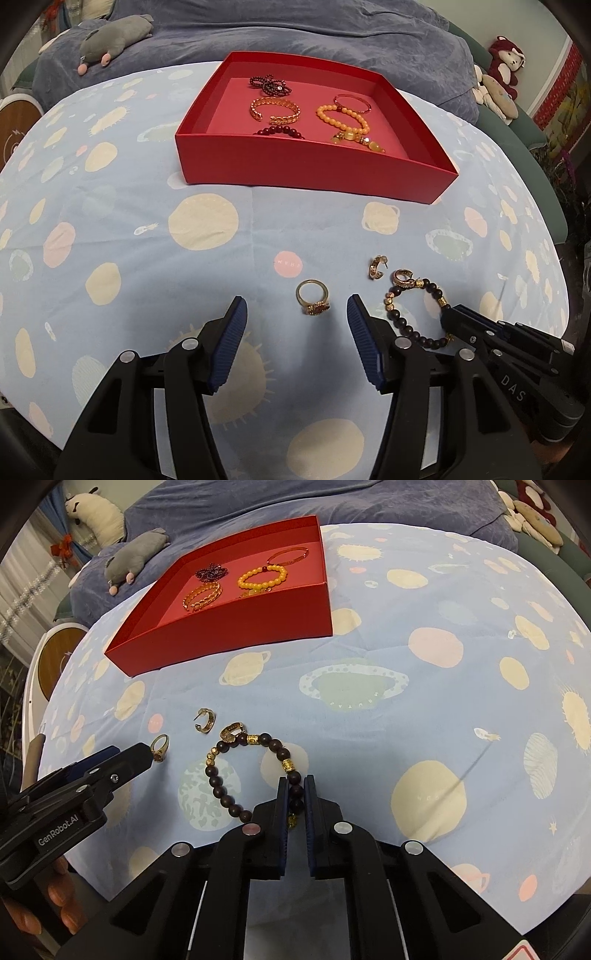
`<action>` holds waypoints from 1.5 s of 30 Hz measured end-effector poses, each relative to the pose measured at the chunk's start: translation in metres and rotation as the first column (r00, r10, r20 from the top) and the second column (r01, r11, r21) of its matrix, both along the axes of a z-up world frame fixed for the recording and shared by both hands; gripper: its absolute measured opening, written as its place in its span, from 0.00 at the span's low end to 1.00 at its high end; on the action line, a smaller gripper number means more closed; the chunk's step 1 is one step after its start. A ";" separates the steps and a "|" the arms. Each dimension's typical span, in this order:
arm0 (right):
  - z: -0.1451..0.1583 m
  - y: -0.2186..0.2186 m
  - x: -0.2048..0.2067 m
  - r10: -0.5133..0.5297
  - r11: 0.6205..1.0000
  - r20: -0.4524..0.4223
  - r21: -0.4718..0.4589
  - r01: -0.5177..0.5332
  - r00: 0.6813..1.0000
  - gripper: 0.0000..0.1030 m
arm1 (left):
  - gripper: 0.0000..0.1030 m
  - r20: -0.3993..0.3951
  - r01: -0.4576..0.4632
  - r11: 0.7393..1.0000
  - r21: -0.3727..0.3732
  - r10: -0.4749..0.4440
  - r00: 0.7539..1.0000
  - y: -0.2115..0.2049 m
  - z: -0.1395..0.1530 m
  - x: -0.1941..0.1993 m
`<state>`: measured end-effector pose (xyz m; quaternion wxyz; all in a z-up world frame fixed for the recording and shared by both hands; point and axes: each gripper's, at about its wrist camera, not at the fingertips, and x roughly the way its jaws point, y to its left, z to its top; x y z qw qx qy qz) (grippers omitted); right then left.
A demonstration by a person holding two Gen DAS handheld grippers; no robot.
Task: Organize jewelry
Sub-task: 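Grasp the gold red-stone ring with the left tool while the right tool holds the black bracelet, then carry the ring and black bracelet into the red box and open both tools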
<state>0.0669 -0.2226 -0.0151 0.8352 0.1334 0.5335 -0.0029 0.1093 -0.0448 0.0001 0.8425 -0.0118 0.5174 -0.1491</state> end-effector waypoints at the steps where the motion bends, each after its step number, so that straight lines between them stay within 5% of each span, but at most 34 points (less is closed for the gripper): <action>1: 0.000 0.000 0.001 0.001 1.000 0.000 0.001 -0.001 1.000 0.08 | 0.45 -0.004 0.005 1.000 0.000 -0.005 1.000 -0.002 -0.002 0.002; 8: 0.002 -0.001 0.004 0.004 1.000 0.002 0.013 -0.004 1.000 0.08 | 0.16 -0.021 0.045 0.999 -0.005 -0.045 0.999 -0.008 -0.009 0.006; 34: 0.089 0.015 -0.007 0.030 0.999 0.186 0.025 -0.035 0.982 0.07 | 0.14 0.017 0.004 0.999 -0.035 -0.004 1.000 0.028 0.039 -0.018; 45: 0.116 0.015 0.023 0.054 0.998 0.239 0.015 -0.059 0.969 0.07 | 0.14 0.054 0.032 0.999 -0.035 -0.030 0.998 0.025 0.065 0.006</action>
